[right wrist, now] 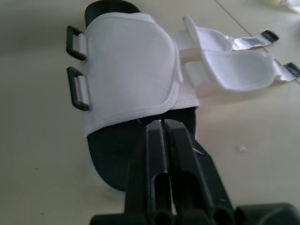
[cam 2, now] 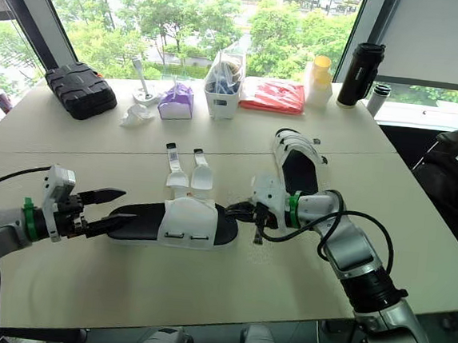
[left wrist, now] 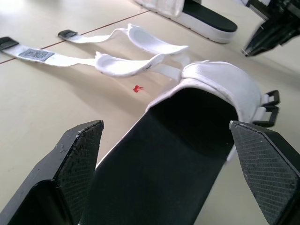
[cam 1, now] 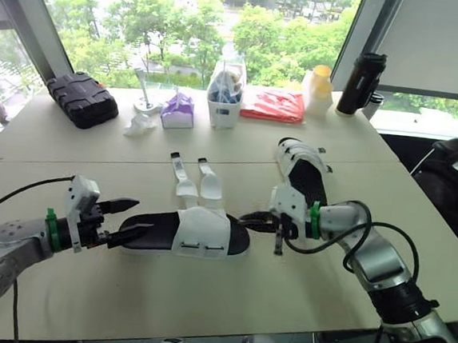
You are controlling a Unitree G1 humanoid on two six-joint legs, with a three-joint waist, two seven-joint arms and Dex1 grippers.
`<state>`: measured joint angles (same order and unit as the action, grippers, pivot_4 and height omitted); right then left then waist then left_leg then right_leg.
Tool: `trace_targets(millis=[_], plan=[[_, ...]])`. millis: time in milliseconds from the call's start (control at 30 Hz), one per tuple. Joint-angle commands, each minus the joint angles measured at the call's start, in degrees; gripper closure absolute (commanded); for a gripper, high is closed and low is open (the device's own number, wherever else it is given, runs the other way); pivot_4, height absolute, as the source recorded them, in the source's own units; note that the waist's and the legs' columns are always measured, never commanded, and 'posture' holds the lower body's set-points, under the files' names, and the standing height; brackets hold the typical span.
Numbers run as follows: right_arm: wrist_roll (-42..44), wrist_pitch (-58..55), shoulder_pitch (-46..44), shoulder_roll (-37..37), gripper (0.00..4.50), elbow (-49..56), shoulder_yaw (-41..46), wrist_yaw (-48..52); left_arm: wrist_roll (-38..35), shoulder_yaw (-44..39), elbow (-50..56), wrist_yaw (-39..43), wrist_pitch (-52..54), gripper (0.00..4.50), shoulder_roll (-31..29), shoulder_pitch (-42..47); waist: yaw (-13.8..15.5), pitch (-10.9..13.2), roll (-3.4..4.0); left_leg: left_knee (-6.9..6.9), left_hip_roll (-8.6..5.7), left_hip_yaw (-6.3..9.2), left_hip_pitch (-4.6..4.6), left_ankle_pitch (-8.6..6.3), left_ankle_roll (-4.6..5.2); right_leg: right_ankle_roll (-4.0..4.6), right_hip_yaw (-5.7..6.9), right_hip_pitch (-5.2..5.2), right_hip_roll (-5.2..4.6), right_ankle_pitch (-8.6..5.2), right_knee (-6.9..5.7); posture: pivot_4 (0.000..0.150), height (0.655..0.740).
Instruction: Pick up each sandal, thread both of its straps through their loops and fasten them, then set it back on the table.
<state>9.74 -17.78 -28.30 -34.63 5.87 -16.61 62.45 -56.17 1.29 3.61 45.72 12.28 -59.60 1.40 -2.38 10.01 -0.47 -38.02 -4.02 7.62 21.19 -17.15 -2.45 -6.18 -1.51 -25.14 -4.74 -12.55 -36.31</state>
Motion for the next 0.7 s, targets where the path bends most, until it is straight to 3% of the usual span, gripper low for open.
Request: trace_targets(millis=[33,433,700], plan=[[-0.52,2.99,0.97,1.44,4.45,-1.16,-1.16,0.42,2.51,-3.51,0.34,-1.89,3.8,0.0,3.7,3.06,0.12,-0.01,-0.02,0.0,0.0,0.01,0.0,0.0,0.0,0.0,0.01,0.01,0.0,0.0,0.01,0.15,0.74],[-3.92,11.66,0.69,8.52,4.45,-10.75,-4.69,-0.88,7.0,-4.93,-7.56,-10.48,19.13,0.0,20.29,15.47,0.21,-0.07,-0.09,-0.02,-0.03,0.06,-0.01,0.06,-0.12,0.05,0.01,0.02,-0.01,0.05,0.03,0.15,0.74],[-6.34,16.53,-0.38,10.27,4.45,-15.57,-7.18,1.73,4.55,-10.01,-22.89,-15.76,33.48,0.0,31.42,27.86,-0.17,-0.12,-0.16,0.0,-0.03,0.1,-0.29,0.12,-0.22,0.11,0.04,0.24,0.03,0.09,0.01,0.15,0.74]])
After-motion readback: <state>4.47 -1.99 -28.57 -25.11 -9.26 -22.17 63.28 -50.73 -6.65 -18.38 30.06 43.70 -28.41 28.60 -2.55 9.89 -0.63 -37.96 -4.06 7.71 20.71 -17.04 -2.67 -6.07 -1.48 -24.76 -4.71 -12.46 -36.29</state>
